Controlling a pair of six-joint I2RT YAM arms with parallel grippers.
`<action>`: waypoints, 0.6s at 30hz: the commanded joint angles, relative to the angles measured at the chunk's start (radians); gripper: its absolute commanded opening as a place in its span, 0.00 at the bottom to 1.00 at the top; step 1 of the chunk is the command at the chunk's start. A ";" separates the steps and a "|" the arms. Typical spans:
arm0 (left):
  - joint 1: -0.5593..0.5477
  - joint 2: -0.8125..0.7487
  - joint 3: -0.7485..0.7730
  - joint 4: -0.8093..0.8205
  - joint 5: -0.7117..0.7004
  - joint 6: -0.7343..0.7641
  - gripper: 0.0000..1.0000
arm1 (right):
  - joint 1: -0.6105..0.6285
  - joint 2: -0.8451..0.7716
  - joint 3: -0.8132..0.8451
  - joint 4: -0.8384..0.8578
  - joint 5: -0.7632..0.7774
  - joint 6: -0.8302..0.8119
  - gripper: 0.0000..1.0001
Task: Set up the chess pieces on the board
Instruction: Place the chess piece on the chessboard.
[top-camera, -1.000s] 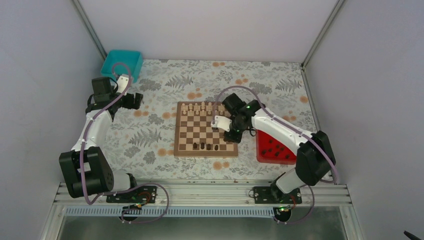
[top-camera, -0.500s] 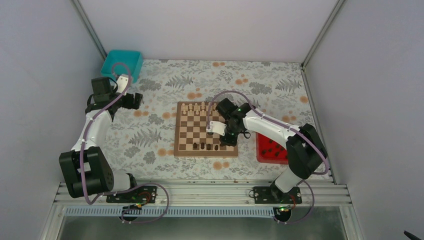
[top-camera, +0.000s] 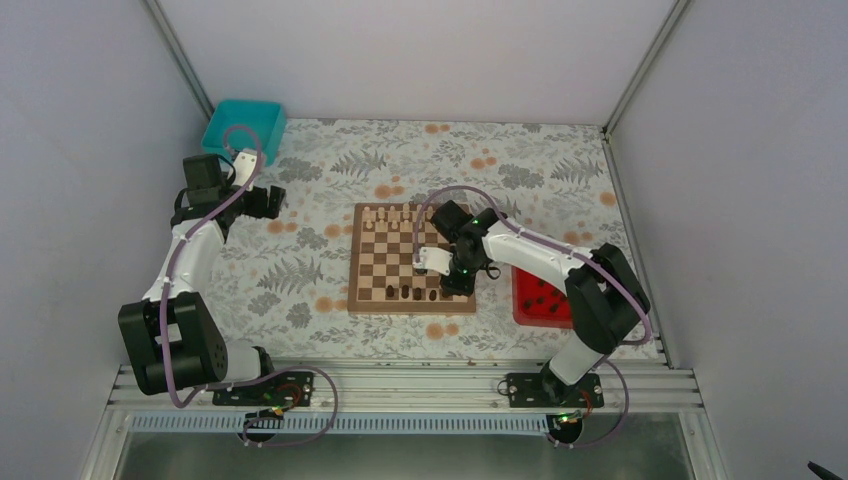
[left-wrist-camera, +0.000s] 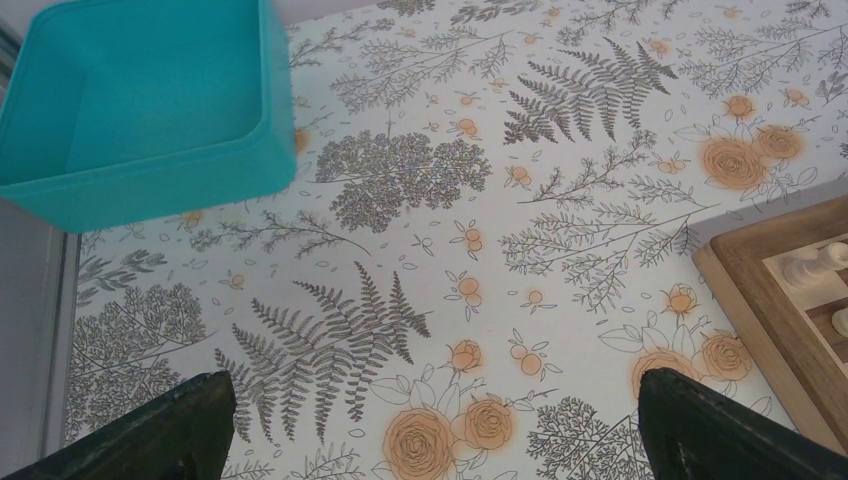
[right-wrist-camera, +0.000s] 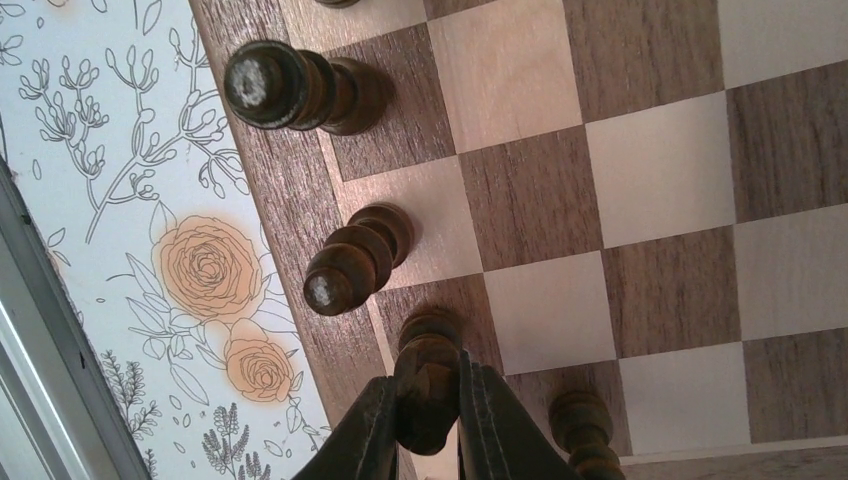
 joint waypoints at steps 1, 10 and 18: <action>0.006 0.011 0.006 0.013 -0.005 0.004 1.00 | 0.005 0.012 -0.015 0.008 -0.011 -0.006 0.09; 0.006 0.013 0.006 0.014 -0.006 0.004 1.00 | 0.004 -0.008 -0.006 0.007 -0.005 -0.011 0.22; 0.005 0.011 0.007 0.012 -0.003 0.004 1.00 | -0.111 -0.139 0.039 -0.047 -0.006 -0.040 0.41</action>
